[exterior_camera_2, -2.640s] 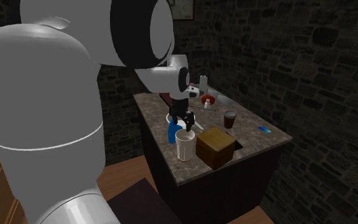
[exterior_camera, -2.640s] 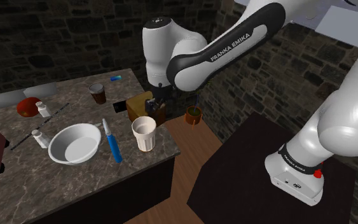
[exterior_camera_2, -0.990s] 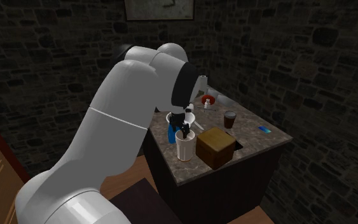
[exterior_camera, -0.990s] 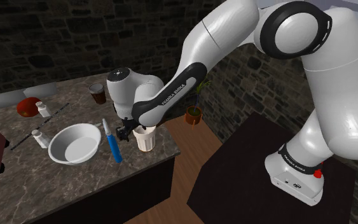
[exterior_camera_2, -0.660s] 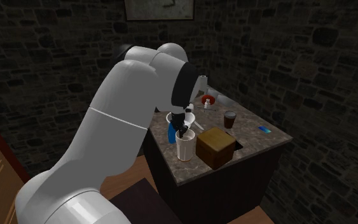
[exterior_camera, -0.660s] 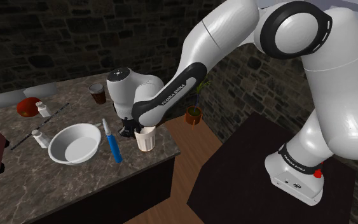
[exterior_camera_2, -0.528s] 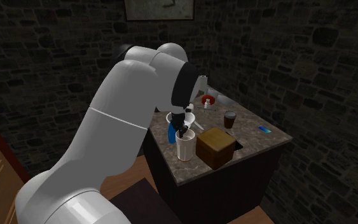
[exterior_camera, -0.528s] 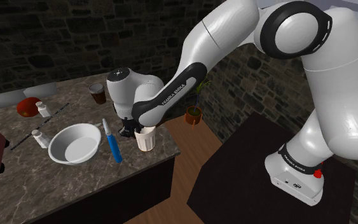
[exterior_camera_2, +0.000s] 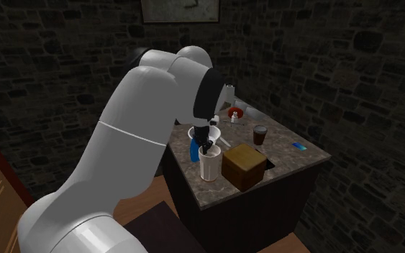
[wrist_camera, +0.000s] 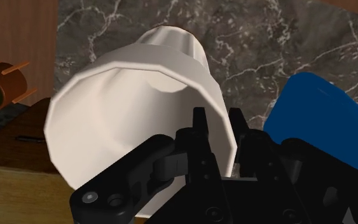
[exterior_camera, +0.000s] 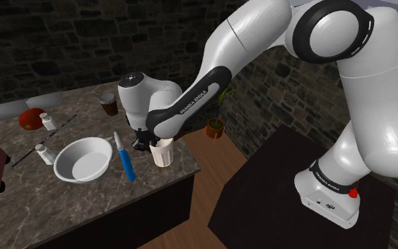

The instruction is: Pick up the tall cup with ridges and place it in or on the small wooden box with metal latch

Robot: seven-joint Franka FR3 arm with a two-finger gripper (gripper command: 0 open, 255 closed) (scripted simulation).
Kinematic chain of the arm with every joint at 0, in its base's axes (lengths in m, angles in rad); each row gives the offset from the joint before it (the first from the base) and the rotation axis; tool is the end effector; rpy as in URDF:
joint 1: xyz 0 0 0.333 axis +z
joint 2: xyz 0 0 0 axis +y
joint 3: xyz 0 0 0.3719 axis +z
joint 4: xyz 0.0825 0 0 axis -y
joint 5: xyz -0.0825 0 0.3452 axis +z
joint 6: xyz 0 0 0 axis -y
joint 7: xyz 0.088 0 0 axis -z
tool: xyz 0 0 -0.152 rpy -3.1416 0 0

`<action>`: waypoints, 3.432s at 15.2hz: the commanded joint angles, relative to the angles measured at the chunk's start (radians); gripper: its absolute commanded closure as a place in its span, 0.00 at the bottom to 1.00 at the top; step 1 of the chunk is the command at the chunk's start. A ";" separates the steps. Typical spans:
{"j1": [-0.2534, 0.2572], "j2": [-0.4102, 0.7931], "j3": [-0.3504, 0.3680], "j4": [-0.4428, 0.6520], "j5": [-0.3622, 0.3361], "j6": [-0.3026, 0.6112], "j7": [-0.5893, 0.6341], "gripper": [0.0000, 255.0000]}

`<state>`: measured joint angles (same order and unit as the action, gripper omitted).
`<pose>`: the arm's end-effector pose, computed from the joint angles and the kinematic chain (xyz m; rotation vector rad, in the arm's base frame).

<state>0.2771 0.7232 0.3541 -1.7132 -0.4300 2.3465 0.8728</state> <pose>0.5727 0.3592 0.2113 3.0758 -0.0182 0.0439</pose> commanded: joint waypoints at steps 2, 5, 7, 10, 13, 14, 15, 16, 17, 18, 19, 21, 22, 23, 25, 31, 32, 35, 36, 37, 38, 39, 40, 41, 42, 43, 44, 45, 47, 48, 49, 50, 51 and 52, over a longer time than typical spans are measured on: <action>-0.007 -0.029 0.011 -0.003 0.012 -0.024 -0.008 1.00; -0.014 -0.057 0.021 -0.006 0.025 -0.049 -0.017 1.00; -0.018 -0.075 0.028 -0.007 0.033 -0.065 -0.022 1.00; -0.024 -0.101 0.037 -0.006 0.046 -0.091 -0.031 1.00; -0.030 -0.126 0.046 -0.003 0.059 -0.118 -0.040 1.00; -0.032 -0.134 0.049 -0.002 0.063 -0.127 -0.043 1.00; -0.034 -0.142 0.052 0.000 0.067 -0.136 -0.046 1.00; -0.036 -0.150 0.055 0.002 0.071 -0.145 -0.049 1.00; -0.037 -0.158 0.057 0.004 0.075 -0.154 -0.052 1.00; -0.039 -0.165 0.060 0.006 0.079 -0.164 -0.055 1.00; -0.041 -0.173 0.063 0.009 0.084 -0.173 -0.058 1.00; -0.044 -0.187 0.068 0.015 0.092 -0.192 -0.064 1.00; -0.045 -0.194 0.070 0.018 0.096 -0.202 -0.067 1.00; -0.046 -0.201 0.072 0.022 0.100 -0.212 -0.070 1.00; -0.049 -0.215 0.077 0.029 0.107 -0.232 -0.076 1.00; -0.055 -0.251 0.088 0.059 0.129 -0.294 -0.093 1.00; -0.055 -0.256 0.090 0.064 0.132 -0.304 -0.095 1.00; -0.057 -0.272 0.095 0.083 0.142 -0.337 -0.103 1.00; -0.057 -0.277 0.096 0.090 0.145 -0.348 -0.106 1.00; -0.058 -0.281 0.098 0.097 0.148 -0.359 -0.108 1.00; -0.058 -0.286 0.099 0.104 0.151 -0.370 -0.110 1.00; -0.058 -0.289 0.100 0.111 0.153 -0.380 -0.112 1.00; -0.067 -0.279 0.094 0.136 0.152 -0.394 -0.132 1.00; -0.076 -0.269 0.089 0.164 0.152 -0.409 -0.152 1.00; -0.084 -0.257 0.083 0.193 0.150 -0.424 -0.171 1.00; -0.091 -0.243 0.078 0.224 0.149 -0.440 -0.190 1.00; -0.098 -0.229 0.072 0.258 0.147 -0.457 -0.209 1.00; -0.104 -0.213 0.066 0.293 0.146 -0.475 -0.228 1.00; -0.115 -0.177 0.055 0.372 0.141 -0.514 -0.265 1.00; -0.118 -0.156 0.049 0.415 0.138 -0.535 -0.284 1.00; -0.121 -0.134 0.043 0.462 0.135 -0.558 -0.303 1.00; -0.123 -0.109 0.037 0.514 0.131 -0.582 -0.322 1.00; -0.124 -0.081 0.031 0.570 0.128 -0.609 -0.341 1.00; -0.123 -0.050 0.024 0.633 0.123 -0.638 -0.361 1.00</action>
<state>0.1559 0.6471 0.3841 -1.1325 -0.3027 1.7317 0.5314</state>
